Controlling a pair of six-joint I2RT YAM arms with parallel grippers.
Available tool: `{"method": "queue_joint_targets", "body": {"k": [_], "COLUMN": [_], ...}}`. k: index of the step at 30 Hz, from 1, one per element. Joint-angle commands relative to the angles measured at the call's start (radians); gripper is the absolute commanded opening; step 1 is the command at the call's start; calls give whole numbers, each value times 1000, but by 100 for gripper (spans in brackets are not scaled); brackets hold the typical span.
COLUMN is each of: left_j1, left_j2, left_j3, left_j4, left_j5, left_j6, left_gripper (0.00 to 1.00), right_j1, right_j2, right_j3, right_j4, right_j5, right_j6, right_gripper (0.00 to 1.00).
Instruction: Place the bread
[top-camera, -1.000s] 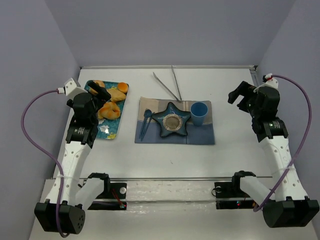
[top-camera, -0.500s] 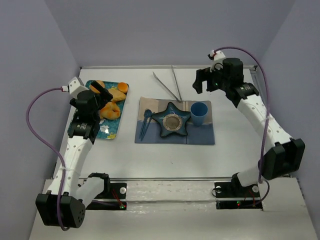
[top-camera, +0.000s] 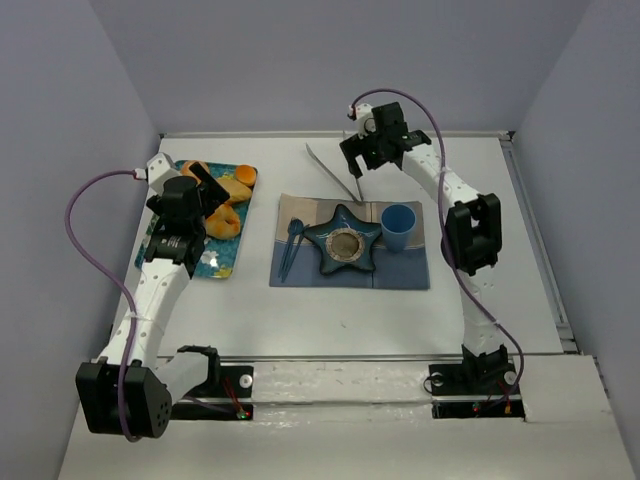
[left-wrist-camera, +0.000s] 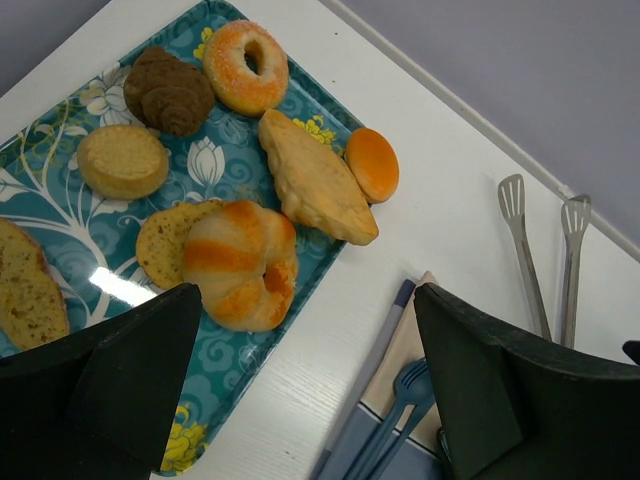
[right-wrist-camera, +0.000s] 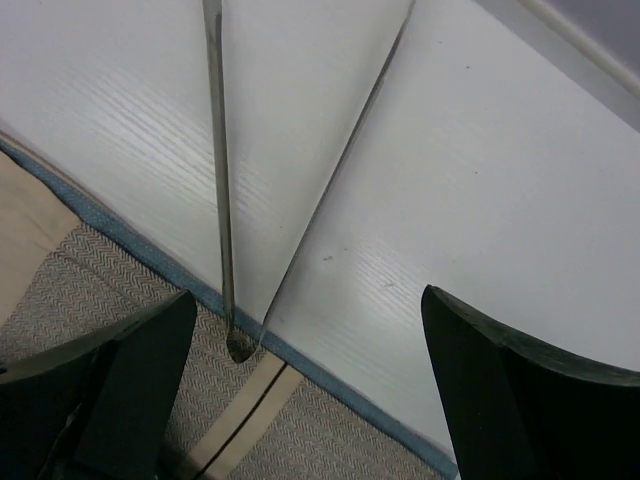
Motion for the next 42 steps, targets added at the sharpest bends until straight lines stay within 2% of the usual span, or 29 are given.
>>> {"method": "queue_joint_targets", "body": {"k": [1,9,22,29,32,35,39,42], "left_j1": [5,5,6,8,9,9,9,9], "left_j2": [14,34,37,56,65,74,86,86], "left_j3": [21,21,27,32,33,38,52,62], "left_j4": [44,44,42,39,39,33,18,-2], "left_j5": [-18,-32,-58,-82,-92,-105,-115,-133], "left_j6": [28,43,54,56,56,47,42,24], "left_gripper": [99,99,99,99,99,99,99,99], "right_j1": [34,54,63,63,63,63,63,63], "right_j2": [135,299,477,522,510,488,461,435], "right_j3": [181,322,429,437,410,374,354,373], "right_j4": [-60,-60,-43,-32,-30,-32,-32,-21], "right_j5": [51,48,72,62,68,88,112,105], "right_j6": [9,81,127,150,150,153,150,141], "right_gripper": [100,100,100,99,86,64,44,40]}}
